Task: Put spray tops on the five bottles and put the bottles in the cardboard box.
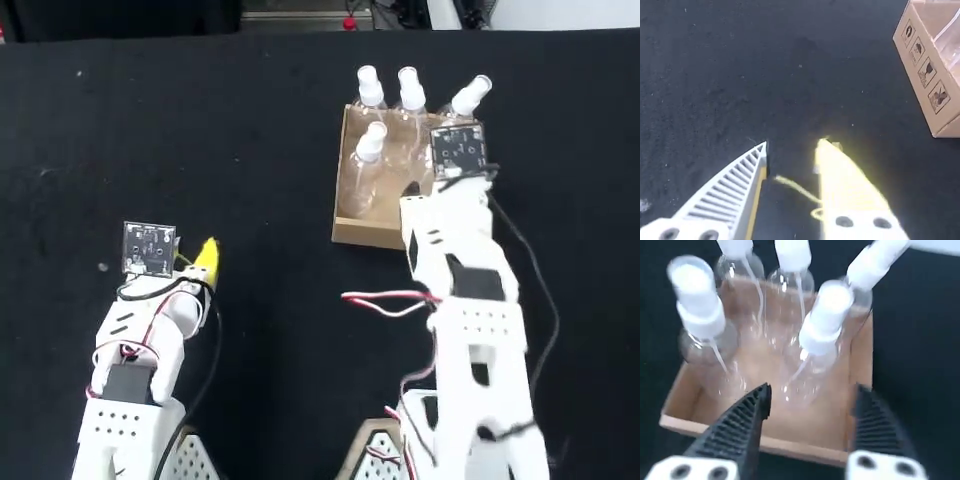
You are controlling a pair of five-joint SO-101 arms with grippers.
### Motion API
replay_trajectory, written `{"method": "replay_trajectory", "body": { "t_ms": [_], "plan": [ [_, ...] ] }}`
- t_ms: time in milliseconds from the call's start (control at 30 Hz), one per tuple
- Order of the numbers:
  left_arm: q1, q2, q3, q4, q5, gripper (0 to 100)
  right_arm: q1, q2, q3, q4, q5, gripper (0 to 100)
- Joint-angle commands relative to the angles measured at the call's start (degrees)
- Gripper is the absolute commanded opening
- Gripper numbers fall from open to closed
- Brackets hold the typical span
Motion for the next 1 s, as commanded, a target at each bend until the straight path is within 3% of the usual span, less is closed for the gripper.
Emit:
{"method": "replay_trajectory", "body": {
  "t_ms": [0,767,967],
  "plan": [
    [-0.04,-0.62,0.92,0.7,0.0,3,-0.53,-8.31,-0.75,3.08,0.44,5.6],
    [-0.04,-0.62,1.36,0.97,0.0,3,-1.05,-63.08,32.84,29.63,0.09,7.4],
    [-0.13,-0.62,-4.53,13.8,0.0,3,-0.88,-61.05,36.79,29.45,0.09,7.4]
  ]
}}
